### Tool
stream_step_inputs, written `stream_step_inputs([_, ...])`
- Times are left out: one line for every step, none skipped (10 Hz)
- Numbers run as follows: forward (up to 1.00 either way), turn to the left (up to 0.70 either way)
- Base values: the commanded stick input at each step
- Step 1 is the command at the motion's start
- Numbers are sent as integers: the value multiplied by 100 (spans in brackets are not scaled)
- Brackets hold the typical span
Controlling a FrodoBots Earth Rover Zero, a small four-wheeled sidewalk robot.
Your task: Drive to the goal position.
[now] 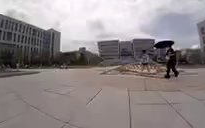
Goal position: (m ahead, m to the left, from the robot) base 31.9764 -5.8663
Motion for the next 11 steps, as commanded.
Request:
stream_step_inputs([100, 0])
stream_step_inputs([100, 0])
stream_step_inputs([100, 0])
stream_step_inputs([55, 0])
stream_step_inputs([13, 0])
stream_step_inputs([12, 0])
stream_step_inputs([11, 0])
stream_step_inputs([7, 0])
stream_step_inputs([7, 0])
stream_step_inputs([8, 0])
stream_step_inputs([8, 0])
